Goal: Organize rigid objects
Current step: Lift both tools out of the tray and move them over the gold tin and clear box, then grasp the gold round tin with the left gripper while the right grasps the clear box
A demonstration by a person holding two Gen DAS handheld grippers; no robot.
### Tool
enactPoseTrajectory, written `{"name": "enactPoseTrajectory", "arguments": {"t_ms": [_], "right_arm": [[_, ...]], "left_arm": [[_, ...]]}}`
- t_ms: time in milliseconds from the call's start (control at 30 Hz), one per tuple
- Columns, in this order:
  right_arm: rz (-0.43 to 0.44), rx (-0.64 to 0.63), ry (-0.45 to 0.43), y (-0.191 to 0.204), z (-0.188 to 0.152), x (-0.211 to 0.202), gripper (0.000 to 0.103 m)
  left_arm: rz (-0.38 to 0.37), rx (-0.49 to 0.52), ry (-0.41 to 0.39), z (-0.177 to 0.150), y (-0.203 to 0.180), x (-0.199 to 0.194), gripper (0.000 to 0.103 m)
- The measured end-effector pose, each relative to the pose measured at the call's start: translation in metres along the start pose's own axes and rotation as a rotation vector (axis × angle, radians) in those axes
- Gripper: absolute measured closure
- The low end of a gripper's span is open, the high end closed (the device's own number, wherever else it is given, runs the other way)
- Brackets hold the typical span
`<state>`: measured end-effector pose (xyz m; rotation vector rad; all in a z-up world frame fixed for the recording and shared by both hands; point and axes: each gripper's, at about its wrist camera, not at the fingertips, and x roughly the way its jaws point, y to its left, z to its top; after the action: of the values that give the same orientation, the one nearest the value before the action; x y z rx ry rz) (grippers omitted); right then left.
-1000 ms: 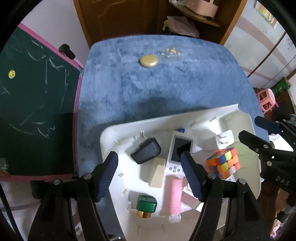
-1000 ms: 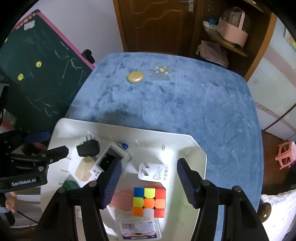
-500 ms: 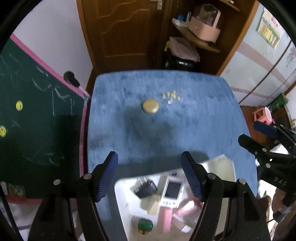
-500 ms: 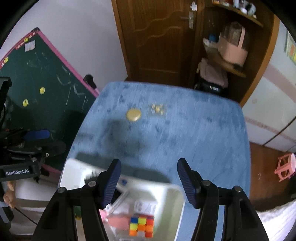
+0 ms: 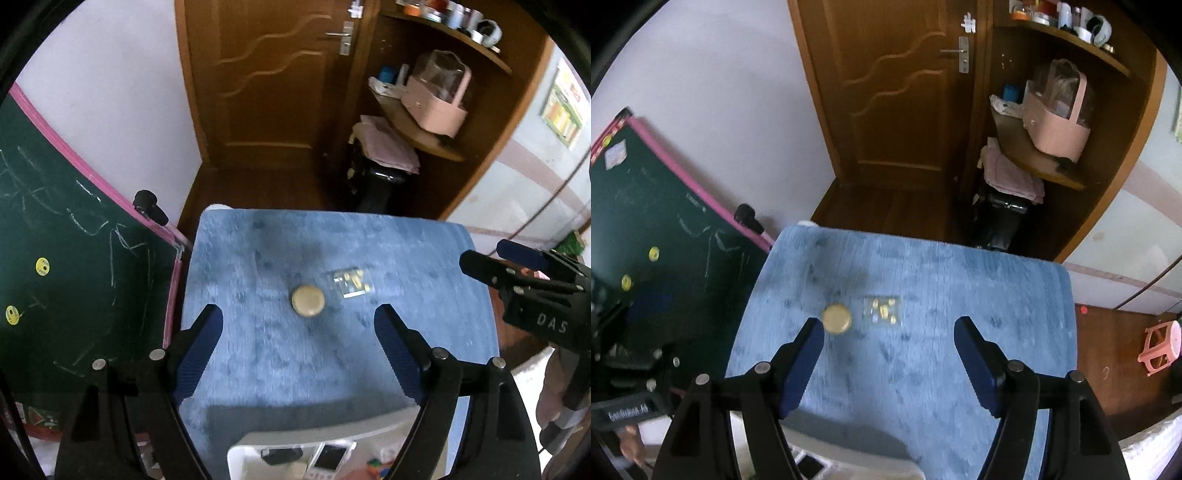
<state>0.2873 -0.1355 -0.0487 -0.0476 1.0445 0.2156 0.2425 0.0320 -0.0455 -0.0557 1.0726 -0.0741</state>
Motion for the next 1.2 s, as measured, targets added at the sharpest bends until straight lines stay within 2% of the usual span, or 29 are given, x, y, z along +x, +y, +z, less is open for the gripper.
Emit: {"name": "enactPoseTrajectory", "arguments": {"t_ms": [200, 333, 533, 700, 933, 1033, 1200], "right_arm": [[0.013, 0.016, 0.035, -0.005, 0.029, 0.041, 0.029], [0.017, 0.038, 0.087, -0.011, 0.037, 0.083, 0.029], [0.014, 0.053, 0.181, -0.011, 0.027, 0.146, 0.029], [0.051, 0.098, 0.272, -0.012, 0.009, 0.195, 0.029], [0.045, 0.113, 0.341, -0.008, -0.004, 0.24, 0.029], [0.055, 0.118, 0.361, -0.005, -0.009, 0.254, 0.029], [0.038, 0.106, 0.39, -0.001, -0.016, 0.271, 0.029]], "left_arm": [[0.04, -0.037, 0.04, 0.003, -0.004, 0.045, 0.017], [0.066, -0.061, 0.104, -0.005, -0.004, 0.09, 0.017], [0.076, -0.091, 0.204, -0.025, -0.005, 0.16, 0.017], [0.086, -0.11, 0.264, -0.039, -0.003, 0.207, 0.017], [0.097, -0.15, 0.272, -0.05, 0.006, 0.231, 0.017], [0.064, -0.187, 0.275, -0.054, 0.01, 0.233, 0.017], [0.059, -0.183, 0.263, -0.052, 0.005, 0.238, 0.017]]}}
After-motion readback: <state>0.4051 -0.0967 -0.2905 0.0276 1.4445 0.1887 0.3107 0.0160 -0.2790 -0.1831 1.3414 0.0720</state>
